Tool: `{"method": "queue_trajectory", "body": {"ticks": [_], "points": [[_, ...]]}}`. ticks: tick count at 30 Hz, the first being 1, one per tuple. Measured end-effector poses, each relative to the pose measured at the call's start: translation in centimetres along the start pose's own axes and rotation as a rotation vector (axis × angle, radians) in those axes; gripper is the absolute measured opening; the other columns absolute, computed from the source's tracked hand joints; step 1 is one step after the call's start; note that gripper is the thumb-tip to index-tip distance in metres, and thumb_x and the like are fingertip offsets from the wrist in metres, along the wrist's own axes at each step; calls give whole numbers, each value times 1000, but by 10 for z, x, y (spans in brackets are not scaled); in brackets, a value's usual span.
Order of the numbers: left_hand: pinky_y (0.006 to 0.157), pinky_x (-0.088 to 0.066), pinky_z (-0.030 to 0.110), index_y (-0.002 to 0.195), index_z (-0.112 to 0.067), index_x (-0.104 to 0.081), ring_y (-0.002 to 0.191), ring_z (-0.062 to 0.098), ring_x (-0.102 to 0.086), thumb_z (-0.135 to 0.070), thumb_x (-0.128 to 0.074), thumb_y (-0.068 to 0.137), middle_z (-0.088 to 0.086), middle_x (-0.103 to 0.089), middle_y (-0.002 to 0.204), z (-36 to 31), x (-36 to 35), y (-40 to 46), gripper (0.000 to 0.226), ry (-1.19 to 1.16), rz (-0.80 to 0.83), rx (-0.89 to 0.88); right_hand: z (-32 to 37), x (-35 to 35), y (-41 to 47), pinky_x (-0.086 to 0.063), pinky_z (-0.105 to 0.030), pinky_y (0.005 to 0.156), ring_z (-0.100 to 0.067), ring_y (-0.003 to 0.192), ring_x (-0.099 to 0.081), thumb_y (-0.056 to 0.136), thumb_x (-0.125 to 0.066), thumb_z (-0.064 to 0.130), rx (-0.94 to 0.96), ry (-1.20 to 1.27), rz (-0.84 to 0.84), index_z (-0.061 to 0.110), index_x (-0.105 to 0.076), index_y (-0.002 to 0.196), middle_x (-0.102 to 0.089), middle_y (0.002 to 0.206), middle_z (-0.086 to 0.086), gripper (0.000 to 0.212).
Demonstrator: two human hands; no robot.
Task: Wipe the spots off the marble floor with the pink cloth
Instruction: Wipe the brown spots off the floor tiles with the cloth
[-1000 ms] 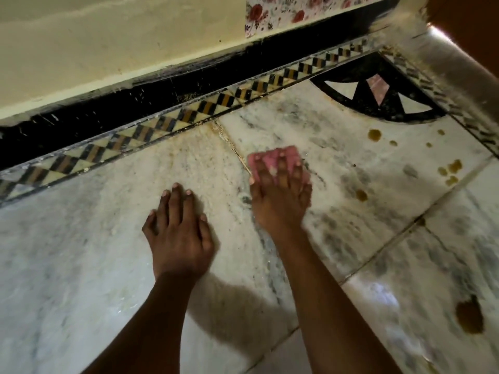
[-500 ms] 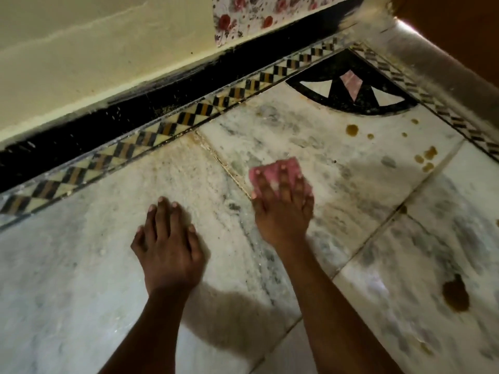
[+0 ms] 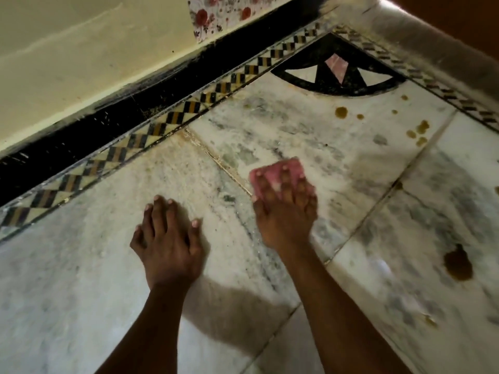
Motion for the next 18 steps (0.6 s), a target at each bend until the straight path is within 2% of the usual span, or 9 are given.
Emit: {"method": "queue_trajectory", "body": {"ticks": [2, 3, 5, 7, 9, 11, 13, 16, 18], "points": [[125, -21, 60, 160, -13, -39, 162, 35, -22, -64, -28, 100, 12, -27, 175, 1, 0, -2, 79, -16, 7, 5, -11, 0, -57, -7, -59, 134, -31, 169, 1, 107, -28, 68, 145, -42, -25, 64, -12, 164, -1, 184, 5, 59], [125, -21, 60, 159, -12, -40, 162, 35, -23, -66, -29, 98, 13, -27, 174, -1, 1, -1, 82, -26, 11, -2, -31, 2, -79, -13, -59, 133, -31, 169, -7, 107, -28, 68, 145, -75, -27, 64, -14, 164, -5, 183, 5, 59], [125, -20, 61, 158, -10, -42, 162, 34, -24, -68, -34, 96, 13, -29, 174, -4, 2, -2, 84, -41, 17, -39, -83, 8, -89, -19, -59, 131, -37, 167, -15, 105, -21, 70, 1, -91, 7, 62, -12, 165, -2, 184, 1, 61], [126, -18, 61, 157, -9, -44, 162, 30, -24, -67, -38, 96, 13, -30, 174, -5, 0, -1, 84, -54, 28, -80, -119, 18, -65, -13, -63, 132, -44, 165, -11, 103, -19, 72, -261, 12, 1, 61, -9, 166, 5, 184, -2, 65], [128, -19, 59, 156, -9, -45, 162, 29, -25, -67, -40, 96, 11, -31, 173, -6, -1, -3, 84, -71, 23, -121, -113, 24, -30, -8, -65, 132, -44, 166, -5, 106, -28, 68, -396, 130, -66, 58, -14, 166, 4, 183, -5, 63], [128, -21, 57, 155, -10, -48, 161, 28, -28, -66, -42, 96, 9, -34, 172, -6, 0, -3, 81, -98, 15, -156, -73, 24, 1, -8, -65, 133, -41, 167, -2, 108, -30, 62, -293, 140, -53, 54, -16, 167, 0, 183, -8, 61], [126, -27, 56, 152, -12, -52, 158, 30, -35, -63, -43, 97, 9, -41, 169, -13, 5, -6, 76, -145, 0, -223, -42, 13, -7, 5, -63, 133, -37, 168, 13, 109, -26, 64, -94, 87, 37, 59, -5, 166, 13, 182, -1, 61], [121, -38, 56, 152, -11, -55, 154, 36, -42, -63, -41, 98, 14, -44, 167, -24, 5, -22, 77, -146, 25, -330, -57, 8, -76, 3, -57, 134, -28, 169, 12, 104, -18, 72, 102, -1, 51, 66, -6, 163, 11, 182, 10, 60], [122, -37, 58, 156, -12, -52, 156, 39, -38, -64, -39, 99, 17, -38, 170, -35, -2, -43, 79, -139, 62, -333, -97, 16, -102, -3, -57, 134, -26, 169, 8, 99, -16, 75, 66, -21, 91, 68, -10, 161, 9, 182, 16, 63]]}}
Point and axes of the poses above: each hand's wrist, its own y-axis towards the middle knuckle, its own x-axis out of the back of the hand, z = x × y, the point moved 9 cm from there along y, towards the middle knuckle
